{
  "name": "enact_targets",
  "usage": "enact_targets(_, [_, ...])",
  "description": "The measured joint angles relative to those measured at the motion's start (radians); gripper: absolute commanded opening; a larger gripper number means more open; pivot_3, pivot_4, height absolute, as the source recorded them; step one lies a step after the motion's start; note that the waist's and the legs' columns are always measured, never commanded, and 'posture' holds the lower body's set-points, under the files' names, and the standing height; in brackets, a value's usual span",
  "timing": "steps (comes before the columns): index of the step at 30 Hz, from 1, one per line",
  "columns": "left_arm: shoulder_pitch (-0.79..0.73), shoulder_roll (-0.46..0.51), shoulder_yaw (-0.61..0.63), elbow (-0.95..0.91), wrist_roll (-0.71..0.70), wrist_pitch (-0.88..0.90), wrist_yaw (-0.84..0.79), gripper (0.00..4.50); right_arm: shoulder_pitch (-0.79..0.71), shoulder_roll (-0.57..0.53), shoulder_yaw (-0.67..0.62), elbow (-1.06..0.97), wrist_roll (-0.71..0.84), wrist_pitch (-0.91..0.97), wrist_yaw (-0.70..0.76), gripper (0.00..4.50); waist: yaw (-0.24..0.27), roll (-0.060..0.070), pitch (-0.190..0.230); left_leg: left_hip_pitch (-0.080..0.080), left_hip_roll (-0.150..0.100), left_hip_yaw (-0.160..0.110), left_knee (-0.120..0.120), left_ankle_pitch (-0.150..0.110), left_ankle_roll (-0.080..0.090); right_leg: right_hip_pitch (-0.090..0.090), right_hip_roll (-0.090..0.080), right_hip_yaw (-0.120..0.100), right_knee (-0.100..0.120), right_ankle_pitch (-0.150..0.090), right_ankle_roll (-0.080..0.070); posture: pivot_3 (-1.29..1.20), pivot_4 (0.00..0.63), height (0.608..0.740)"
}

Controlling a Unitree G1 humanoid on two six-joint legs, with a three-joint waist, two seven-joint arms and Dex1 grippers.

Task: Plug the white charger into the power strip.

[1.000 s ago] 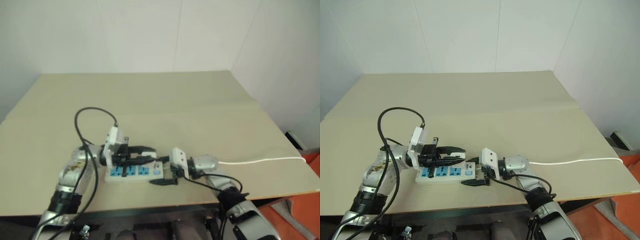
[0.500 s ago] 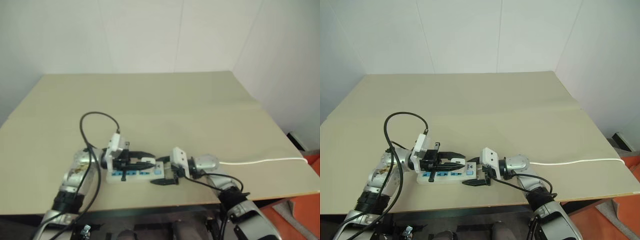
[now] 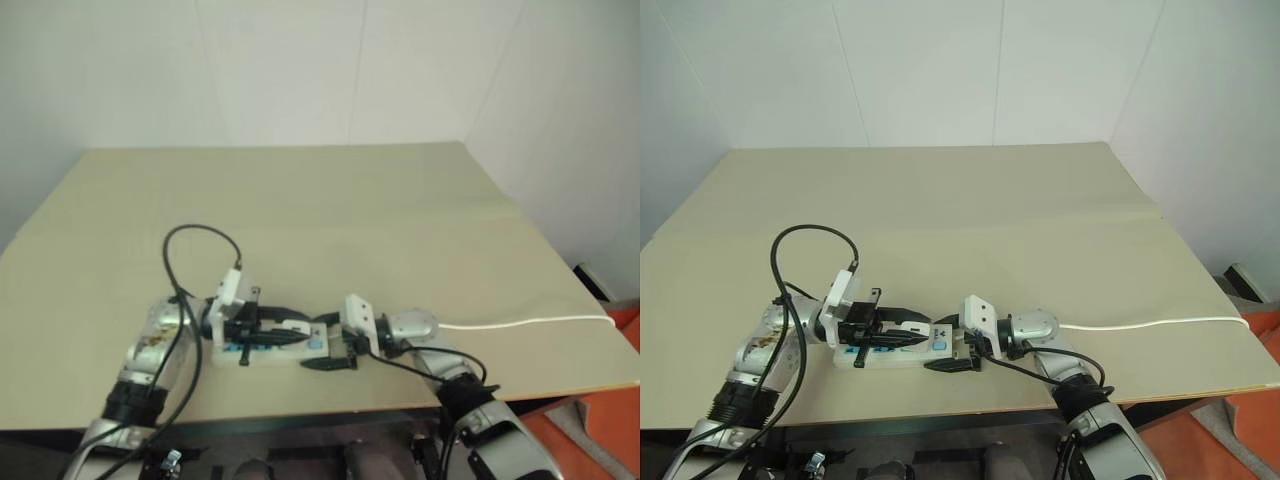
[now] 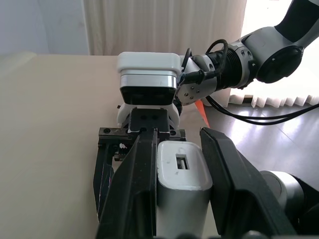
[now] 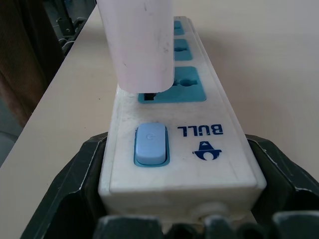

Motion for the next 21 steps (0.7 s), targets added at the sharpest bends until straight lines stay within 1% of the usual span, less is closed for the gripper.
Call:
enact_targets(6, [0.006,0.003,-0.001,0.007,0.006,-0.041,0.001,1.01,-0.001,0.000,0.000,0.006,0.000,0.000,-0.001,3.41,0.000,0.002,-0.001,0.000,0.000,0.000,0.000,0.000,0.000,0.000,0.000,0.000,0.000,0.000,0.000,0.00,0.150,0.740])
enact_targets(11, [0.020,0.023,-0.007,0.027,0.021,-0.060,0.010,1.01,-0.003,0.000,0.002,0.008,-0.001,0.000,-0.004,3.41,0.000,0.006,-0.003,0.000,0.000,0.000,0.000,0.000,0.000,0.000,0.000,0.000,0.000,0.000,0.000,0.00,0.150,0.740])
enact_targets(21, [0.034,0.044,-0.007,0.041,0.021,-0.066,0.029,1.01,-0.011,0.003,0.006,0.023,-0.001,-0.001,-0.003,3.41,-0.002,0.007,-0.004,0.001,0.001,0.000,0.000,0.000,0.000,0.001,0.001,0.000,-0.001,0.000,0.000,0.00,0.150,0.740])
